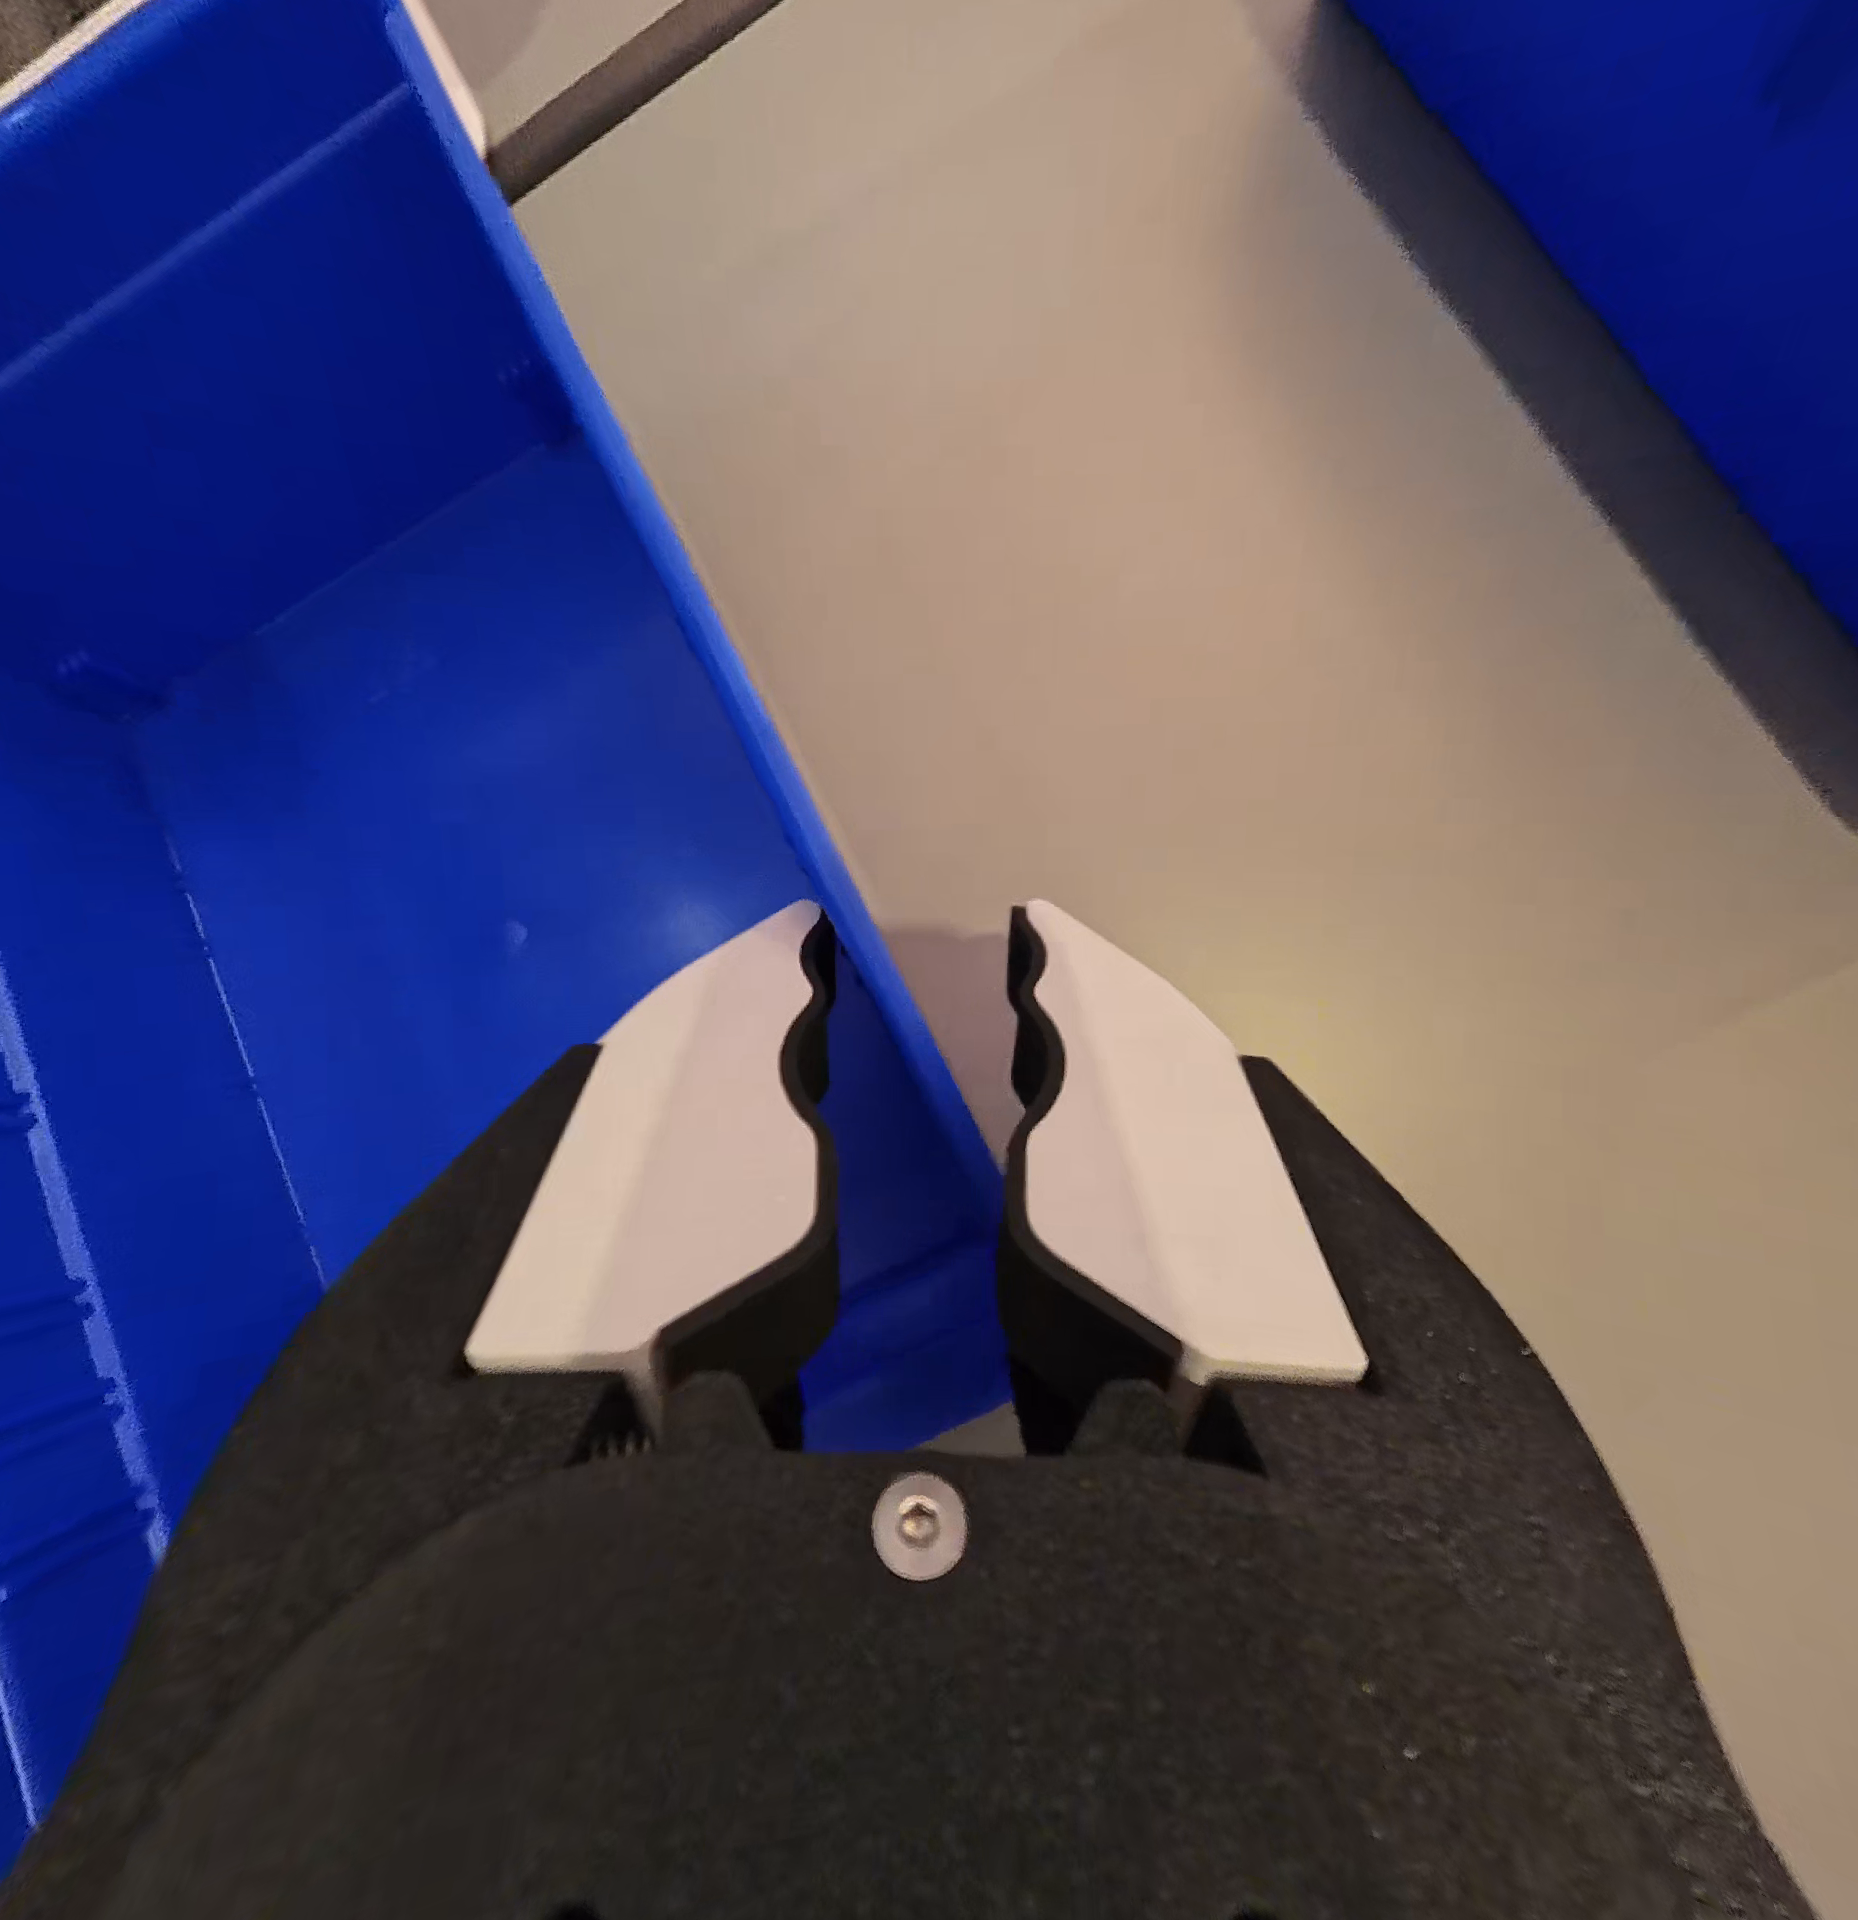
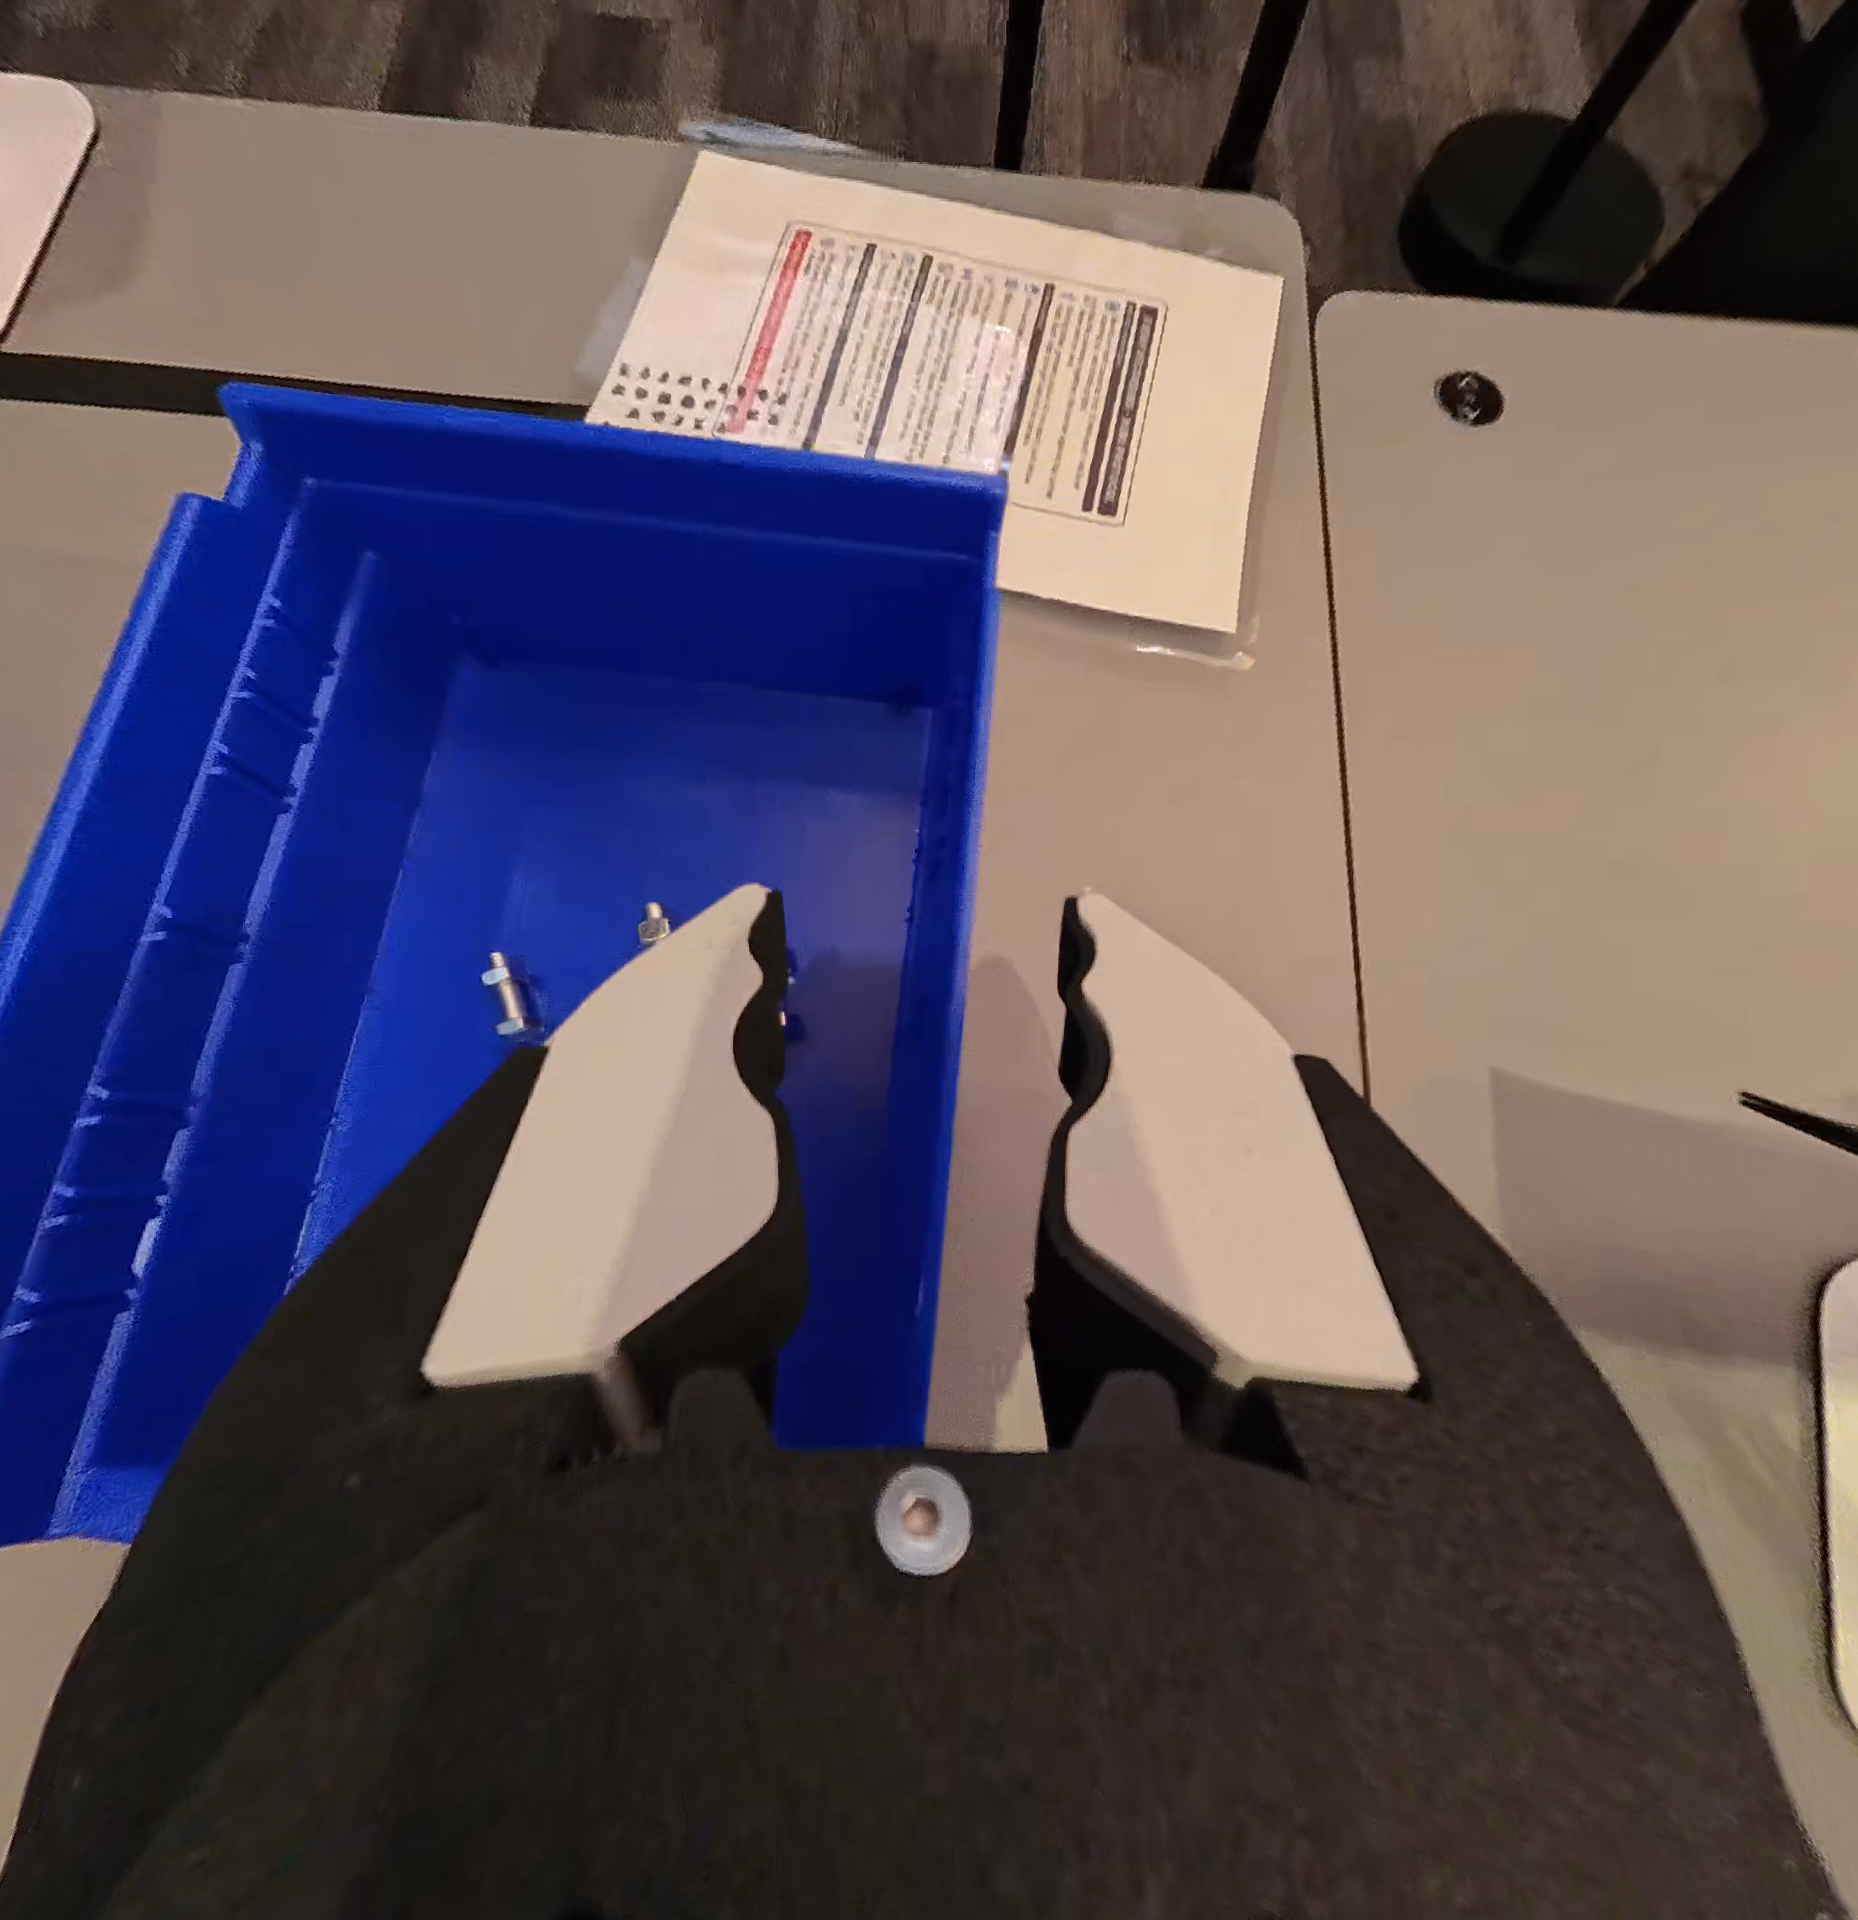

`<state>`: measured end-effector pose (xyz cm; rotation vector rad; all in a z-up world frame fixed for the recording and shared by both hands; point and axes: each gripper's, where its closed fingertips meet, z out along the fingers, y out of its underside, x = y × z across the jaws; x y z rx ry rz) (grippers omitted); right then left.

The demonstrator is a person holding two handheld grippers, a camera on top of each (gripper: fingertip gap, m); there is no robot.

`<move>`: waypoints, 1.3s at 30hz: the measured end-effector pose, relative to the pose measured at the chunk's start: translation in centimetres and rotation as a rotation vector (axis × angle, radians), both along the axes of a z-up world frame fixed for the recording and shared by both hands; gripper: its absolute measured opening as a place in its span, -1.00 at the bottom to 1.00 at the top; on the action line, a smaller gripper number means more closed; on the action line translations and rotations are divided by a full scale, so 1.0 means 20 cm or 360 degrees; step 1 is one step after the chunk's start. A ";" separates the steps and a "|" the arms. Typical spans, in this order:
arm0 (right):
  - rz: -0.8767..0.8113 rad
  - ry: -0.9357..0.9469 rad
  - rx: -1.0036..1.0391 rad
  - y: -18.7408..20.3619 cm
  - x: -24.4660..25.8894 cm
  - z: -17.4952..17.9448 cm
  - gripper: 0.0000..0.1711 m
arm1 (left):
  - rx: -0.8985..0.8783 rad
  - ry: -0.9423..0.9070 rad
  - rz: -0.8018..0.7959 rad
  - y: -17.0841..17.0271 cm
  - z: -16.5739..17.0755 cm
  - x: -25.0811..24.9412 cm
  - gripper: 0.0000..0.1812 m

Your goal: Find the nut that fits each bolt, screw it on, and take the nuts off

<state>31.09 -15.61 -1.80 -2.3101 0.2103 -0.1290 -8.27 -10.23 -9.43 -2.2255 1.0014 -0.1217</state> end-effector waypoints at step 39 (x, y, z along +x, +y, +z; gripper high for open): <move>0.0175 0.0240 -0.0541 0.10 0.03 -0.53 -0.92 | 0.0161 -0.0436 -0.0064 -0.01 0.39 -0.65 -0.30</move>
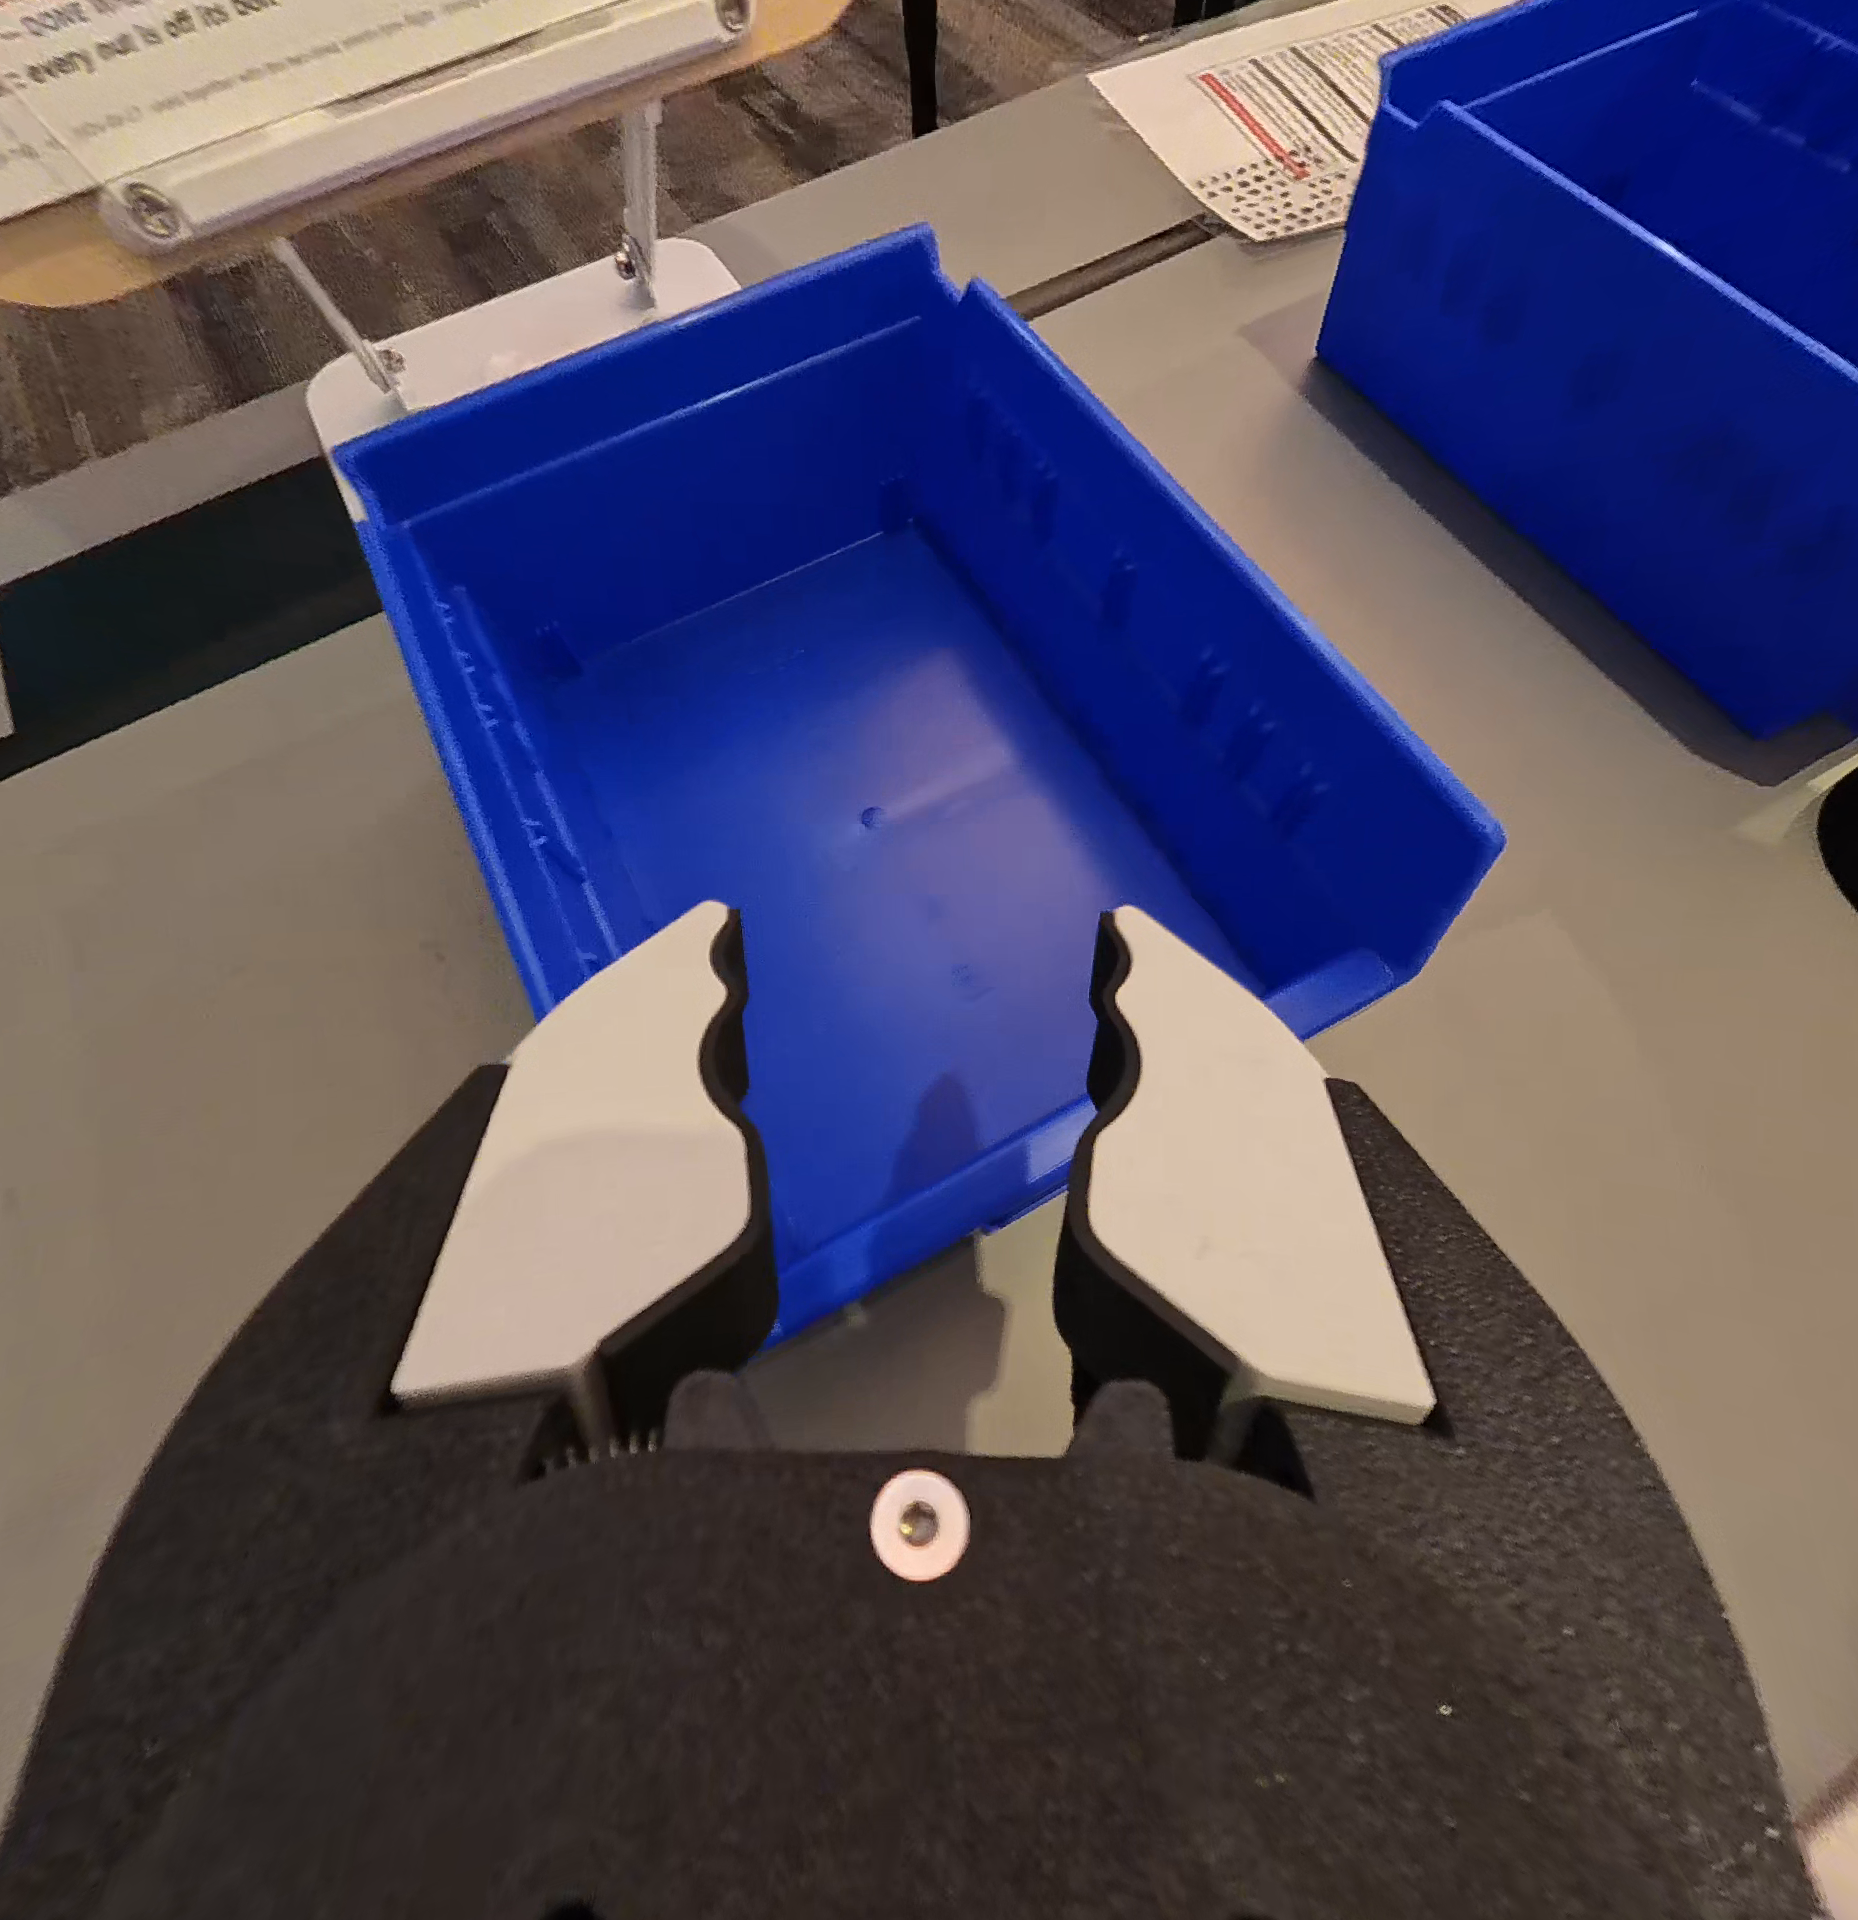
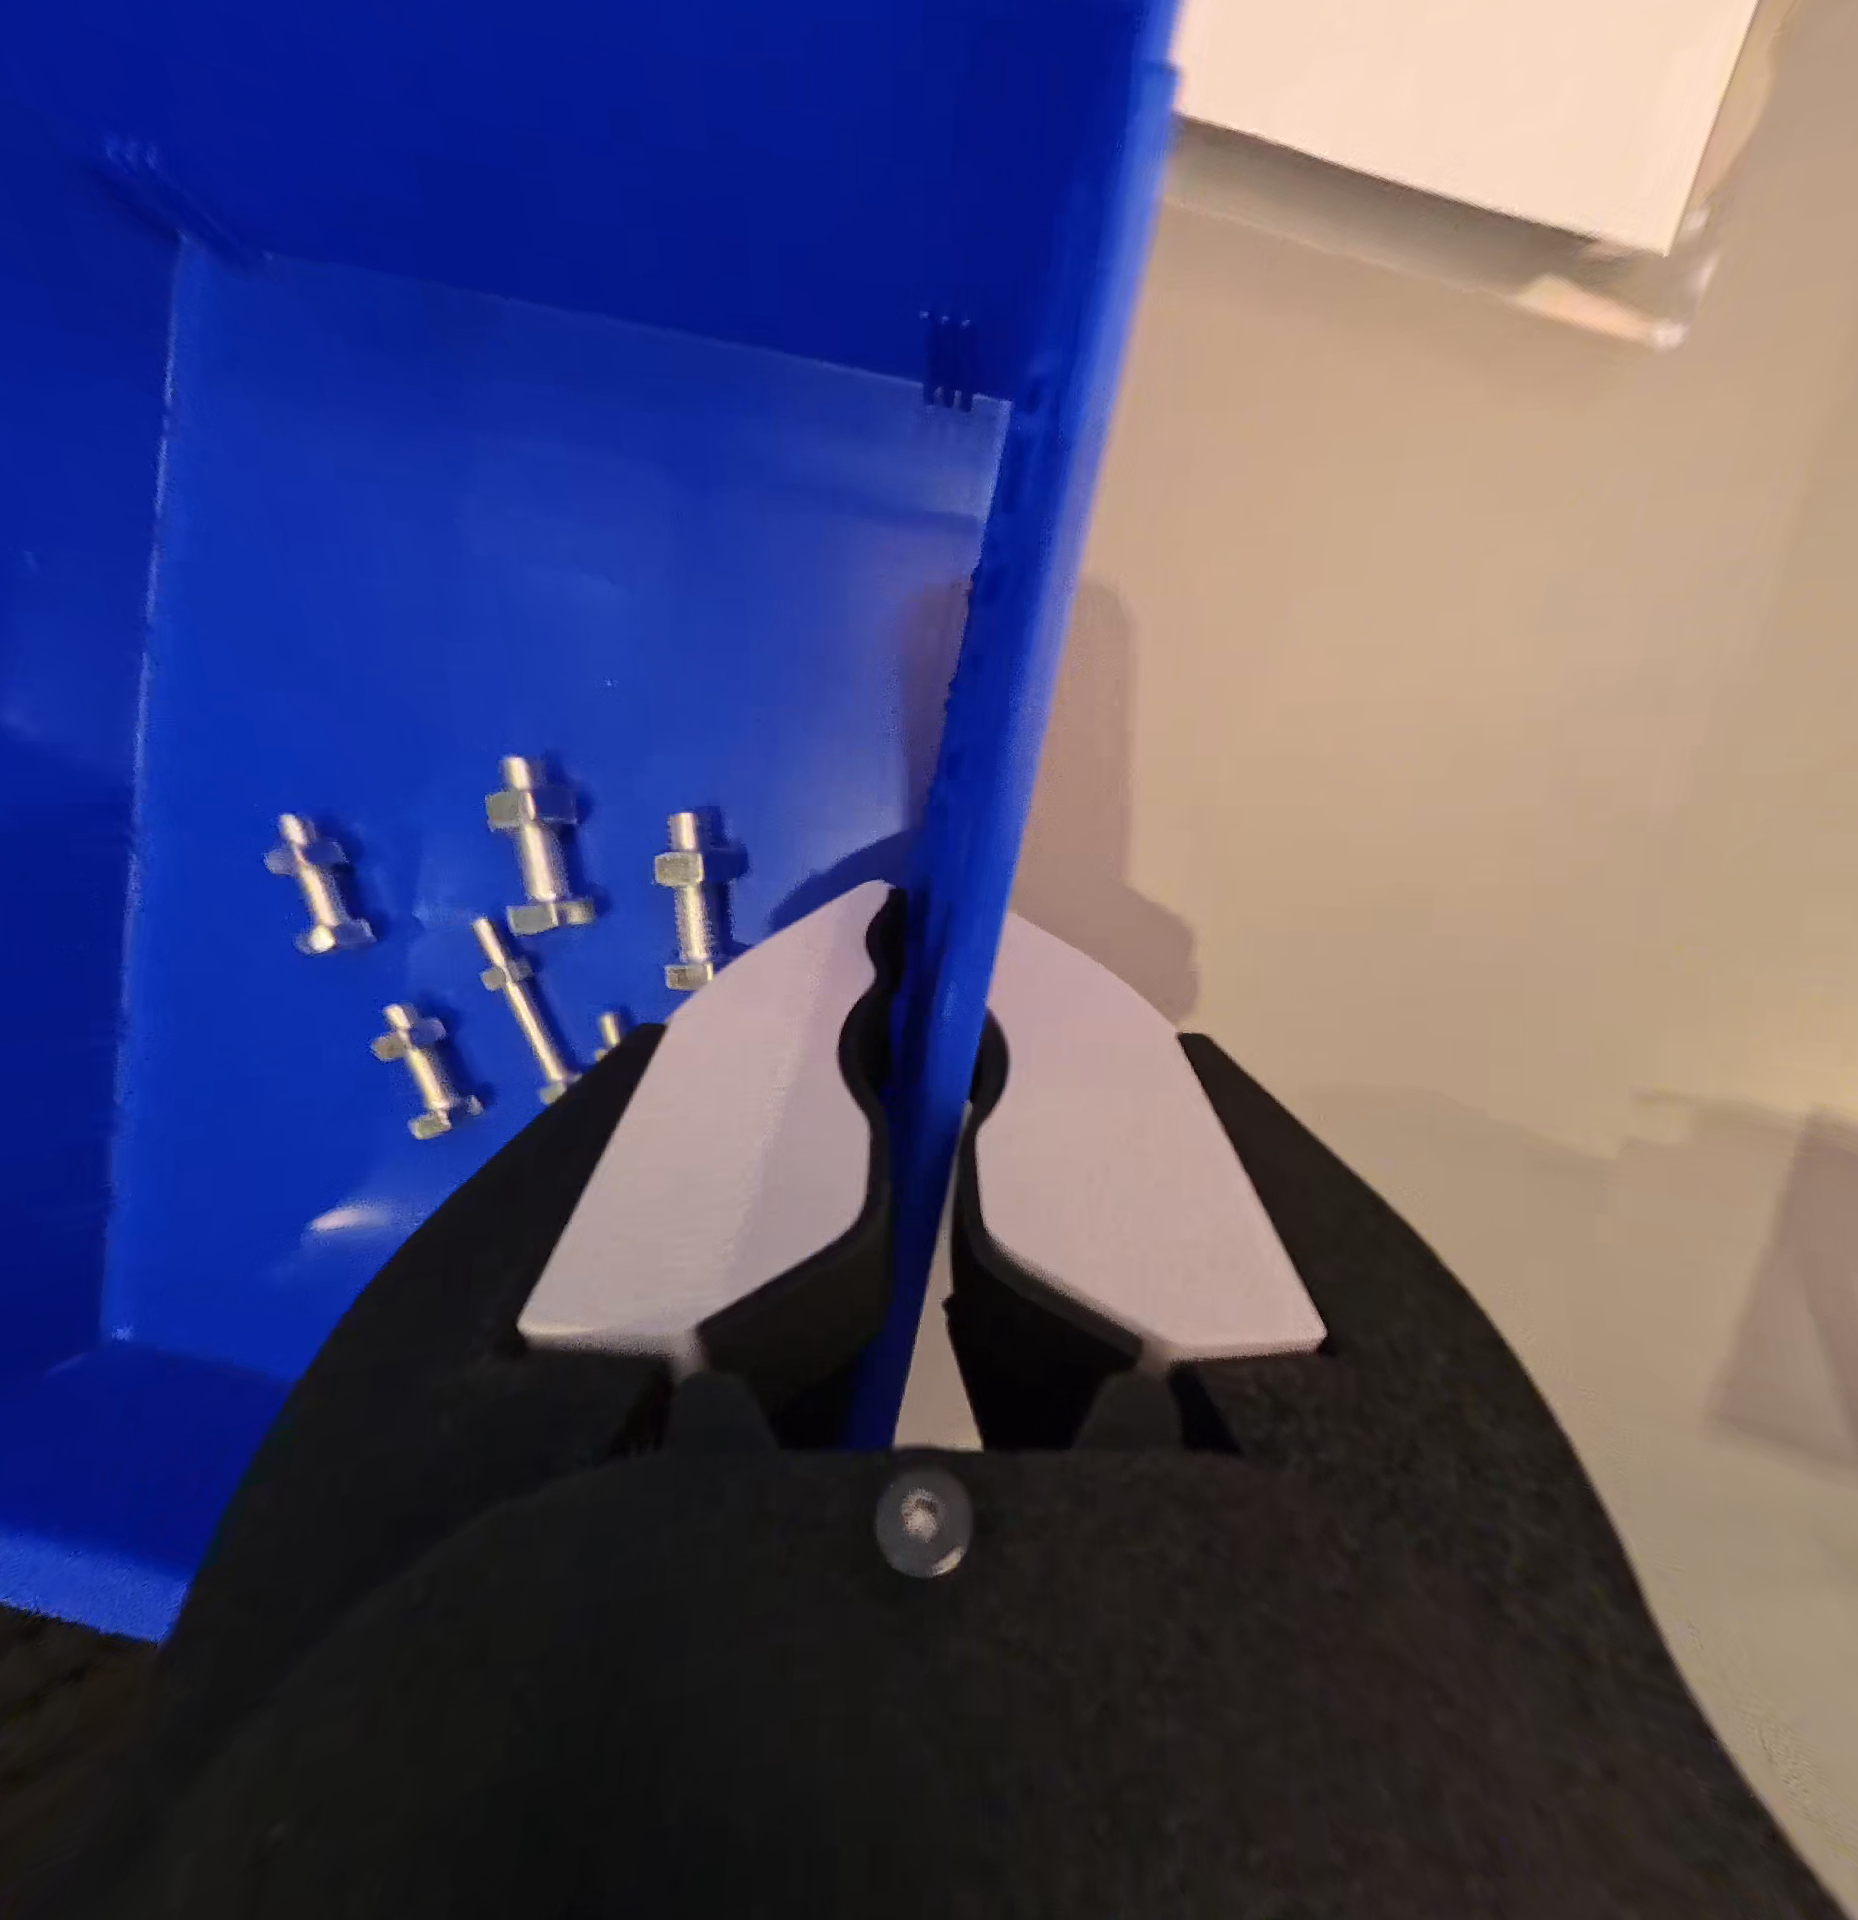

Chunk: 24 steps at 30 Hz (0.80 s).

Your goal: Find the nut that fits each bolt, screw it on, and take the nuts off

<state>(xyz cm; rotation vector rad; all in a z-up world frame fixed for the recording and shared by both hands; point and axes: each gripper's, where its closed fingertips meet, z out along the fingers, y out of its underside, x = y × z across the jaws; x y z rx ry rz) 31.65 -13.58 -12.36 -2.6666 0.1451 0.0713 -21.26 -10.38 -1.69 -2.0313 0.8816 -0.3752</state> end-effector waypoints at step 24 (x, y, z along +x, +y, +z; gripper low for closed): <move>-0.0389 0.0126 0.0022 -0.13 0.01 0.02 -0.93 | -0.0152 0.0155 0.0276 0.28 -0.36 -0.27 -0.86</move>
